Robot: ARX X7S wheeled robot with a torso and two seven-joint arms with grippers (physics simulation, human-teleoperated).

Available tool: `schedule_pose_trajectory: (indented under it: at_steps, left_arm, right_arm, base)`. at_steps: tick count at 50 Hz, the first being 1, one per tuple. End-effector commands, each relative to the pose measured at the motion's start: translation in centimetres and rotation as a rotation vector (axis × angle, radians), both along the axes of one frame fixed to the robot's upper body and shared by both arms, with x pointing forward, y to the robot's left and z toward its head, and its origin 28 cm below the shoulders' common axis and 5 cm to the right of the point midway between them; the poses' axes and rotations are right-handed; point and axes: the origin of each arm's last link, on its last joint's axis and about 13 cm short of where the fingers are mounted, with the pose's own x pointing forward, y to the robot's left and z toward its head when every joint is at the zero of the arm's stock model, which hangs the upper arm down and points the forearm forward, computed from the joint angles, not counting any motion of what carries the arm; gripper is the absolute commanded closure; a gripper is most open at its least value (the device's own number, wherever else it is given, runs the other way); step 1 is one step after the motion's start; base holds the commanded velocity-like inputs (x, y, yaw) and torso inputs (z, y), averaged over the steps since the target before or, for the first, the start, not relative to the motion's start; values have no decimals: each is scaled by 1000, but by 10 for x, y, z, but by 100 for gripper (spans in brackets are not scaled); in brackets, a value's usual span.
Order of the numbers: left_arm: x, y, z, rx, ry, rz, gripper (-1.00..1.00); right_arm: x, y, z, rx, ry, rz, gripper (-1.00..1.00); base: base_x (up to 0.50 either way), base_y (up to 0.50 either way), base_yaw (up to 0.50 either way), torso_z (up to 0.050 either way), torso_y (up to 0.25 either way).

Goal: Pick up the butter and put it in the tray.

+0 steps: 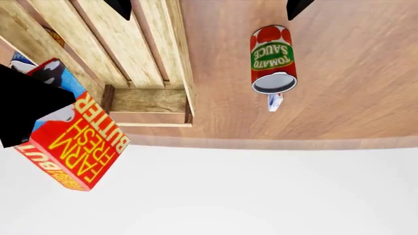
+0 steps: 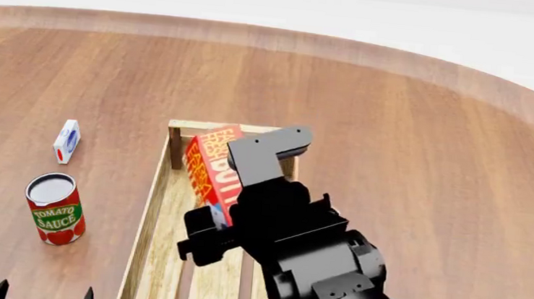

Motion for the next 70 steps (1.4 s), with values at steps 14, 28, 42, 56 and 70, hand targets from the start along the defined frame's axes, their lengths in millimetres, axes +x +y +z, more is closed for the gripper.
schedule_pose_trajectory:
  at_steps: [14, 28, 42, 56, 70]
  left_arm:
    - [-2, -1, 0, 0, -2, -2, -100]
    - [-4, -1, 2, 3, -3, -4, -100]
    - [-5, -2, 2, 1, 0, -5, -100]
    - [-4, -2, 3, 0, -1, -5, -100]
    - [-4, -3, 2, 0, -1, -1, -100]
  right_arm:
    - [-13, 1, -28, -106, 78, 98, 100]
    - [-19, -3, -39, -157, 132, 114, 100]
    - [-23, -6, -45, -186, 172, 130, 100]
    - [-23, -6, -44, -180, 188, 134, -100]
    - [-4, -2, 0, -161, 92, 128, -100]
  base:
    - [0, 0, 0, 1, 1]
    - [0, 0, 0, 0, 1]
    - [-1, 0, 0, 1, 0]
    - [-1, 0, 0, 0, 0]
    - [0, 0, 0, 0, 0]
